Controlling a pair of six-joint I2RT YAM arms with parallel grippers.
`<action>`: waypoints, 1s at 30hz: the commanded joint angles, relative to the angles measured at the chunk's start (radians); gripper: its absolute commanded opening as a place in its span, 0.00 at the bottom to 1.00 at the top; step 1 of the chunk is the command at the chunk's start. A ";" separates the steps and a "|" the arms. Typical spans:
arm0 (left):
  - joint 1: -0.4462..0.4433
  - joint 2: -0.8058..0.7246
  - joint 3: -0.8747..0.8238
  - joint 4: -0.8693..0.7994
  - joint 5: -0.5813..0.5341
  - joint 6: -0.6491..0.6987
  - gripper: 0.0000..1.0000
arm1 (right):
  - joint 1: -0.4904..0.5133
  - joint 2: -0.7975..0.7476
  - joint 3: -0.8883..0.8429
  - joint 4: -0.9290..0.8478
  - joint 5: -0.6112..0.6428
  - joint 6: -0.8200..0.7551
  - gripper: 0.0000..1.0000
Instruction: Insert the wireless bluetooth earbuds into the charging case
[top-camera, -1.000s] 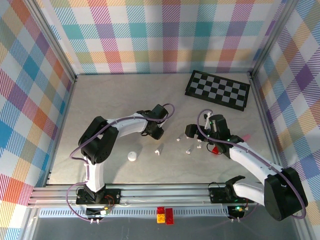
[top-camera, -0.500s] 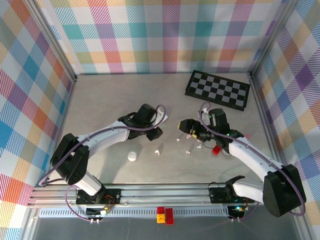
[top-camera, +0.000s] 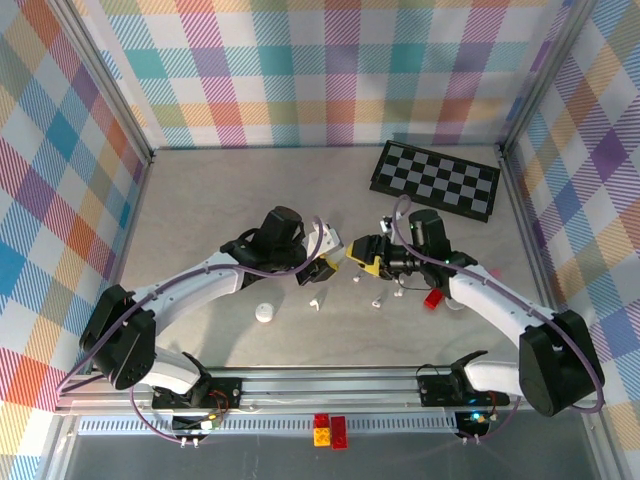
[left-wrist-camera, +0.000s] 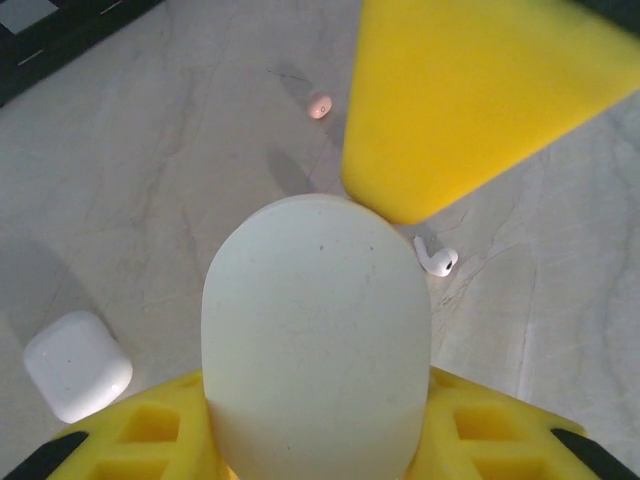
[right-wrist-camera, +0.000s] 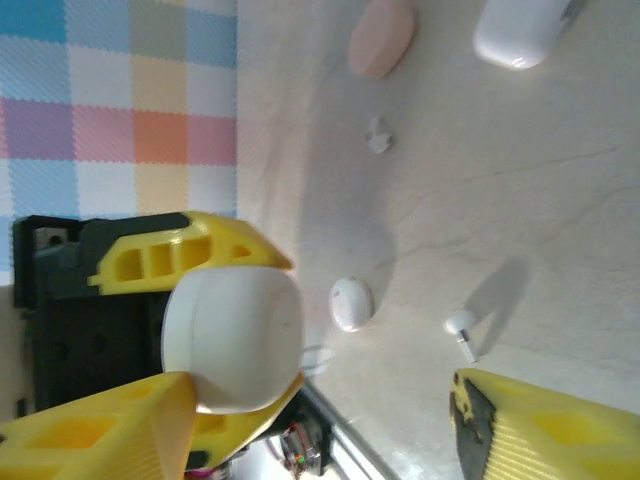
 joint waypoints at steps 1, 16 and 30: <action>-0.008 -0.022 0.003 0.002 0.058 0.062 0.29 | 0.021 0.013 0.045 0.045 -0.055 -0.012 0.64; -0.008 -0.032 0.002 0.006 0.067 0.074 0.29 | 0.087 0.045 0.070 0.064 -0.027 -0.024 0.48; -0.007 -0.045 -0.014 -0.019 0.026 0.127 0.31 | 0.087 0.017 0.060 0.027 0.054 -0.004 0.43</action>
